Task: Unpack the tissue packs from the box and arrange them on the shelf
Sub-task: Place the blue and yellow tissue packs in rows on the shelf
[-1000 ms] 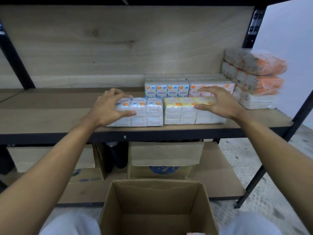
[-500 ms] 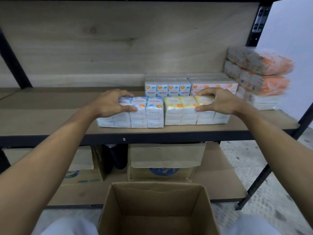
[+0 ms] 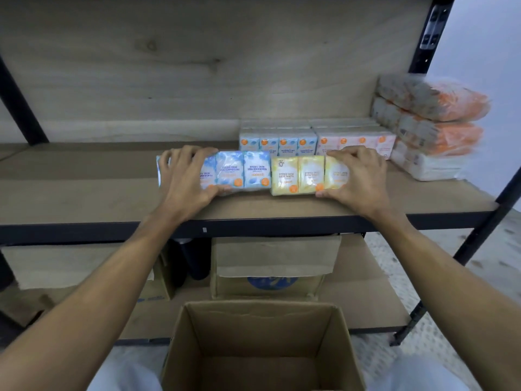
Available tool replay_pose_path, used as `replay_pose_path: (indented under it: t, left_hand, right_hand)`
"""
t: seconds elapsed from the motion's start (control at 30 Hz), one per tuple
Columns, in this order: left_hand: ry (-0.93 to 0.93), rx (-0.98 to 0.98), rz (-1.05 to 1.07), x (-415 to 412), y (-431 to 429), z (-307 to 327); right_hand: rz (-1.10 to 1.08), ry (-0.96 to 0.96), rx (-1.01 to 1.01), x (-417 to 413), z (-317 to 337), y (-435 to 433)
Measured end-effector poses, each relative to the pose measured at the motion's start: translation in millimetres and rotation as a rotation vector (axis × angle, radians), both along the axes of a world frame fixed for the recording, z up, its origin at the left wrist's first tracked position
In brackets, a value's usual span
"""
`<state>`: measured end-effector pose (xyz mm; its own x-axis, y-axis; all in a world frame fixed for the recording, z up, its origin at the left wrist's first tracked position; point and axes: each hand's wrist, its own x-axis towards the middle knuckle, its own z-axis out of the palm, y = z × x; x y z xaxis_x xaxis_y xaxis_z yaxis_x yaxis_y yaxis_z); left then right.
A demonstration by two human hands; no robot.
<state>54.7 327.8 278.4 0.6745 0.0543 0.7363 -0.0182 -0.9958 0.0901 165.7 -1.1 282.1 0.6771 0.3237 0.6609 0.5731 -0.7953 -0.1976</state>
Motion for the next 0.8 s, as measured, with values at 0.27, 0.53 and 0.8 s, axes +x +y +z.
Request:
replay_pose_path:
  t: [0.27,0.53,0.8]
  left_hand:
    - [-0.005,0.046,0.071,-20,-13,-15]
    - [0.058,-0.026,0.045,-28,-19,-3]
    - [0.45,-0.016,-0.119,8,-46,40]
  right_hand:
    - [-0.012,-0.016,-0.008,-11,-14,-11]
    - [0.075,0.095,0.301,-11,-2,-23]
    - [0.172,0.549,0.487,7,-5,-50]
